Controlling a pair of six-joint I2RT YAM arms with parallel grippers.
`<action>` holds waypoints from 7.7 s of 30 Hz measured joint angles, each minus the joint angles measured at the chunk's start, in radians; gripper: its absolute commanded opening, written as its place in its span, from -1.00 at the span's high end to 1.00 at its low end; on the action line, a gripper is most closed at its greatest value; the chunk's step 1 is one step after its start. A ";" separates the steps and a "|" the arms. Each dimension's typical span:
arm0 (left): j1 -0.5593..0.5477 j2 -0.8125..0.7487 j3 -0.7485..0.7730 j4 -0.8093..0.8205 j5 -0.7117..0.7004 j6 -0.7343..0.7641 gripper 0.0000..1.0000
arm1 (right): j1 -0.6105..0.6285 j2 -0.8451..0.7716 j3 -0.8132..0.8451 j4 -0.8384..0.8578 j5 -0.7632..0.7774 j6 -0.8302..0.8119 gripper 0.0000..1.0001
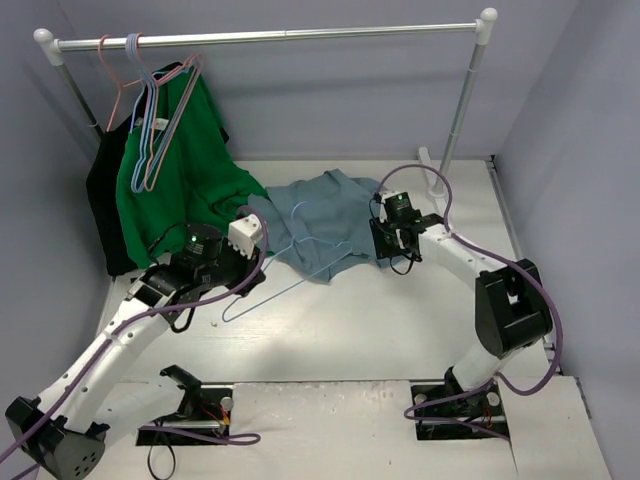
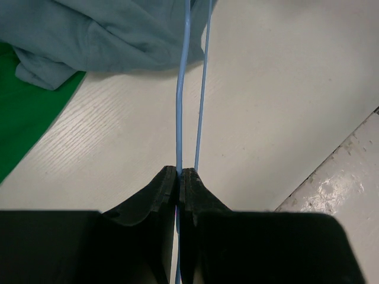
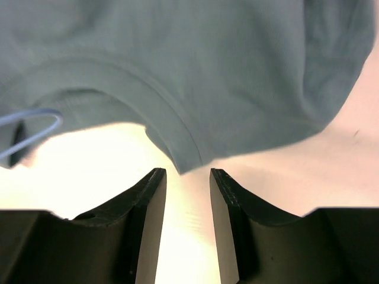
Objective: Place the t-shirt on the hanger
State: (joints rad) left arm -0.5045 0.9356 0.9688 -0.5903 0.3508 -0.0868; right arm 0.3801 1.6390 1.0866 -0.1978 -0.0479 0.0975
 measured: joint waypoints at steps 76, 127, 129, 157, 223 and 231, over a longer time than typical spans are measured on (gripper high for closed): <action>-0.126 0.159 -0.053 0.251 -0.064 0.063 1.00 | -0.014 0.013 0.067 -0.118 -0.005 -0.040 1.00; -0.233 0.143 -0.307 0.769 -0.138 0.063 1.00 | -0.013 -0.005 0.318 -0.268 -0.127 -0.119 1.00; -0.233 0.151 -0.311 0.825 -0.118 0.057 1.00 | -0.012 -0.027 0.332 -0.270 -0.145 -0.133 1.00; -0.140 0.261 -0.346 1.198 0.166 -0.271 1.00 | -0.012 -0.245 0.349 -0.211 -0.439 -0.389 1.00; 0.007 0.534 -0.268 1.598 0.415 -0.840 1.00 | -0.047 -0.185 0.338 -0.052 -0.581 -0.378 0.91; 0.028 0.608 -0.293 1.672 0.427 -0.910 1.00 | -0.047 -0.188 0.216 0.018 -0.579 -0.345 0.61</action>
State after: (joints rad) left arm -0.4763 1.5433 0.6754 1.0813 0.7780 -0.9970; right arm 0.3332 1.4509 1.3029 -0.1799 -0.6270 -0.2474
